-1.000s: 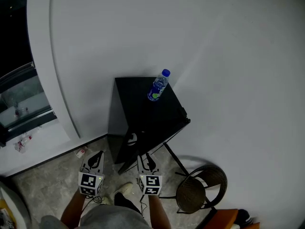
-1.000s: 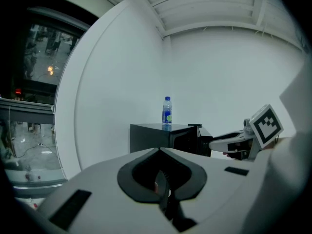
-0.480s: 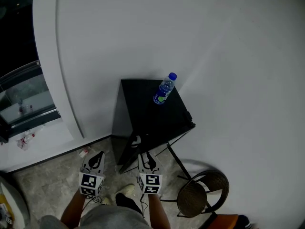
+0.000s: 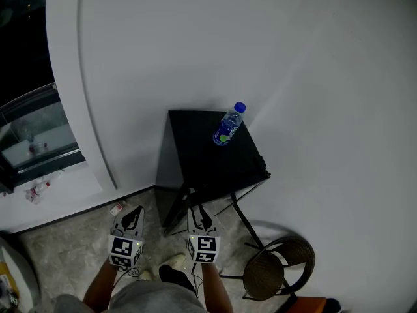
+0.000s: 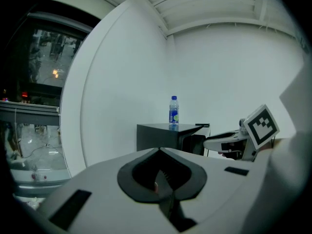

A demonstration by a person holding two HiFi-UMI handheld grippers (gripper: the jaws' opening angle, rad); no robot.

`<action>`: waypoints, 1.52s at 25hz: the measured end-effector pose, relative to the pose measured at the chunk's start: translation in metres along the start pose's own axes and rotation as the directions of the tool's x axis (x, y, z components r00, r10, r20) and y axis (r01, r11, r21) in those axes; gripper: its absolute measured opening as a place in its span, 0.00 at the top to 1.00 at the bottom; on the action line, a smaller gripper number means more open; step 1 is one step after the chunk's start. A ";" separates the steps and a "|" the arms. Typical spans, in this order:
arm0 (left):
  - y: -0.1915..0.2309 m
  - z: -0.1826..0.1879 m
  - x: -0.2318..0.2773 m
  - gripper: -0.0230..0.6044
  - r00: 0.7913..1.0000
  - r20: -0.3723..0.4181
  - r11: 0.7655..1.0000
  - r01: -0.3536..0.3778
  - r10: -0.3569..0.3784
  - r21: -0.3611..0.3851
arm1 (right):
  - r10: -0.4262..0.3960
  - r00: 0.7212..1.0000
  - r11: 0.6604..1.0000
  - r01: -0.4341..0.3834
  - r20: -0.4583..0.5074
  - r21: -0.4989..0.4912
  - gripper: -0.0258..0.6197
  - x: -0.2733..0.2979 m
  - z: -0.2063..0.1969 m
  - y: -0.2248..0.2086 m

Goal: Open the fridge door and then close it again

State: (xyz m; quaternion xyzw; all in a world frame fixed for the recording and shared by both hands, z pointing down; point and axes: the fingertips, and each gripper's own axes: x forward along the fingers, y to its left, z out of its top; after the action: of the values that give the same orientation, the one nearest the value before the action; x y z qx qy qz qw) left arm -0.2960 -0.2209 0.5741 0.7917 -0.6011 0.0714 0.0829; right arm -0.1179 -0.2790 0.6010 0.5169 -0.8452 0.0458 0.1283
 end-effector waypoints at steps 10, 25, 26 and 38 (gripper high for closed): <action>0.004 0.001 0.007 0.96 1.000 -0.003 1.000 -0.025 0.025 -0.003 | 0.028 1.000 1.000 -0.028 0.004 -0.006 0.74 0.016 0.004 0.000; 0.015 -0.002 0.008 0.96 0.998 -0.005 0.998 -0.059 0.059 -0.007 | 0.052 0.999 0.999 -0.052 0.014 0.002 0.76 0.033 0.007 0.000; 0.015 -0.002 0.009 0.96 0.998 -0.007 0.998 -0.060 0.060 -0.007 | 0.054 0.998 0.999 -0.054 0.014 -0.002 0.76 0.034 0.007 0.000; 0.020 -0.001 0.011 0.96 0.998 -0.007 0.998 -0.067 0.067 -0.009 | 0.054 0.998 0.999 -0.054 0.023 0.002 0.76 0.039 0.009 -0.002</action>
State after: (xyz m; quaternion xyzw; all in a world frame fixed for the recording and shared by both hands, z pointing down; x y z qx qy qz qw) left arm -0.3126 -0.2364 0.5788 0.7703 -0.6274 0.0742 0.0862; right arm -0.1347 -0.3156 0.6028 0.4946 -0.8601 0.0443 0.1166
